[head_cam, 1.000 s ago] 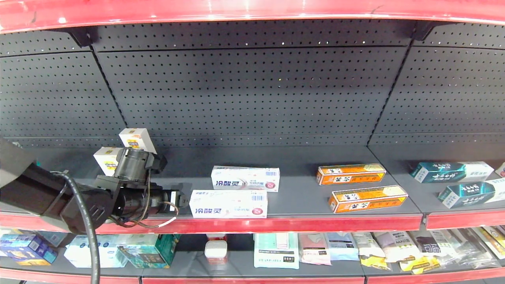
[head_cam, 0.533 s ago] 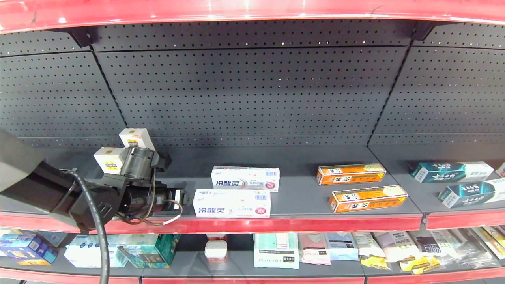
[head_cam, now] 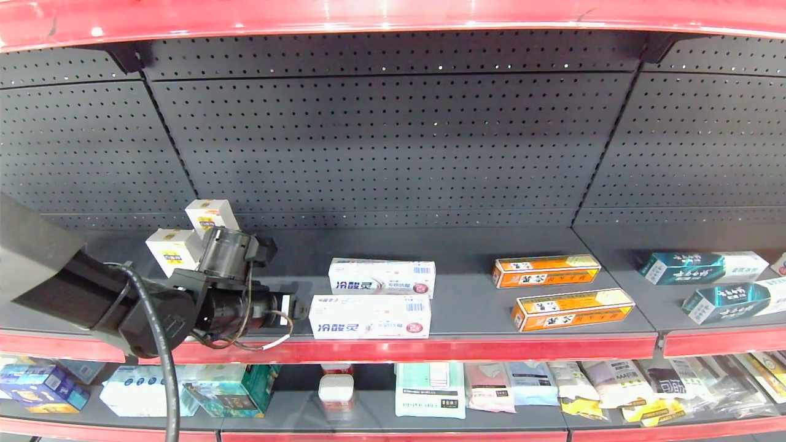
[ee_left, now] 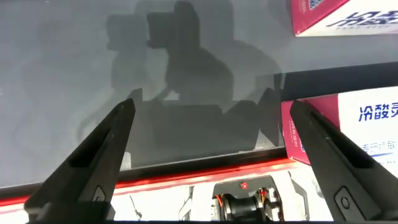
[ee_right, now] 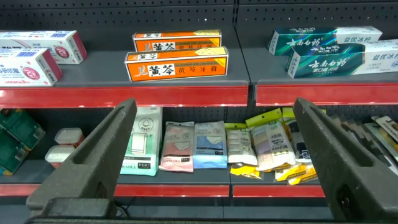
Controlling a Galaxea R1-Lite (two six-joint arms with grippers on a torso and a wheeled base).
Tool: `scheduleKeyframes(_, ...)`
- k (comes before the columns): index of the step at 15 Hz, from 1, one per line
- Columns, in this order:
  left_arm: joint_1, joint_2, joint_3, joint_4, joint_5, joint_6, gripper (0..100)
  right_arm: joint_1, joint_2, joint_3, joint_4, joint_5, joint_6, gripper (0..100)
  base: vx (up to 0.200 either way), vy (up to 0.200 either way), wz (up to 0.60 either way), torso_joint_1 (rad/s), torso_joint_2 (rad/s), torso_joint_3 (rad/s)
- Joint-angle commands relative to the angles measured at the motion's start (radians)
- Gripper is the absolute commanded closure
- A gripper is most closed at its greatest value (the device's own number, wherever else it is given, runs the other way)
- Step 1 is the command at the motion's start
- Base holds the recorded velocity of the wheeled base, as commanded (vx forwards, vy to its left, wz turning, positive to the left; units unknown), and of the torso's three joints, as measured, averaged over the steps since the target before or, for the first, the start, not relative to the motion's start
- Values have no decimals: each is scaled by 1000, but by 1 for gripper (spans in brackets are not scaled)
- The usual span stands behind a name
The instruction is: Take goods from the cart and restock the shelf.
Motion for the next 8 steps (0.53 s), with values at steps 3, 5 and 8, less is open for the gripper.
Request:
scheduleKeyframes(3,-2,5,-14,0,2,1,0,0,0,0,0,0,0,0,0,0,0,0,0,0)
scheduleKeyframes(5,-2,13,-20,0,2,3,0,0,0,0,0,0,0,0,0,0,0,0,0,0)
scheduleKeyframes(8,-12,16,-20,0,2,4,0,0,0,0,0,0,0,0,0,0,0,0,0,0)
